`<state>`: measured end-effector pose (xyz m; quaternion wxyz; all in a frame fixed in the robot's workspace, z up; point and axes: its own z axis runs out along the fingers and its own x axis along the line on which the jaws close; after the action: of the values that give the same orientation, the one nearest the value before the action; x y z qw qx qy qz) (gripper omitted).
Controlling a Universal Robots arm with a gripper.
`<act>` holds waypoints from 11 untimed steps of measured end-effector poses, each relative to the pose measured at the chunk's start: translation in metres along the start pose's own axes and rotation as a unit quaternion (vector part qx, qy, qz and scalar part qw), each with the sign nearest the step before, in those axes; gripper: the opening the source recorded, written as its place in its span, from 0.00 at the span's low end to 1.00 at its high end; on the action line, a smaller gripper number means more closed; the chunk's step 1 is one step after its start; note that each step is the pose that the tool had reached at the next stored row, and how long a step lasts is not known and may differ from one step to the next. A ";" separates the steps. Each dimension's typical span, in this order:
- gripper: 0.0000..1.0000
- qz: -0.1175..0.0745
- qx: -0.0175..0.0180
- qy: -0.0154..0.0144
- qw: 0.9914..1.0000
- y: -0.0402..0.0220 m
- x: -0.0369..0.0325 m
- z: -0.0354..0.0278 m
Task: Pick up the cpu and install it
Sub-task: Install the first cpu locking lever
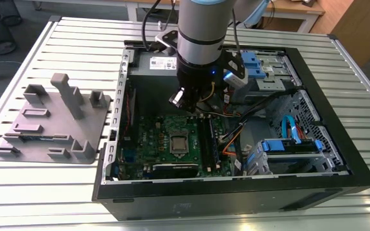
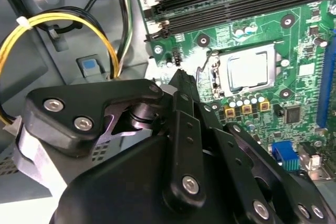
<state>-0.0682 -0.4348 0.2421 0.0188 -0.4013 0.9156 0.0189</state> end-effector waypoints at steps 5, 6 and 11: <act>0.11 0.000 0.000 0.000 1.000 -0.0052 0.0075 -0.0005; 0.11 0.000 0.001 0.000 1.000 -0.0062 0.0090 -0.0005; 0.11 0.000 0.003 0.004 1.000 -0.0114 0.0156 -0.0010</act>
<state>-0.0704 -0.4539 0.2421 0.0168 -0.4013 0.9157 0.0143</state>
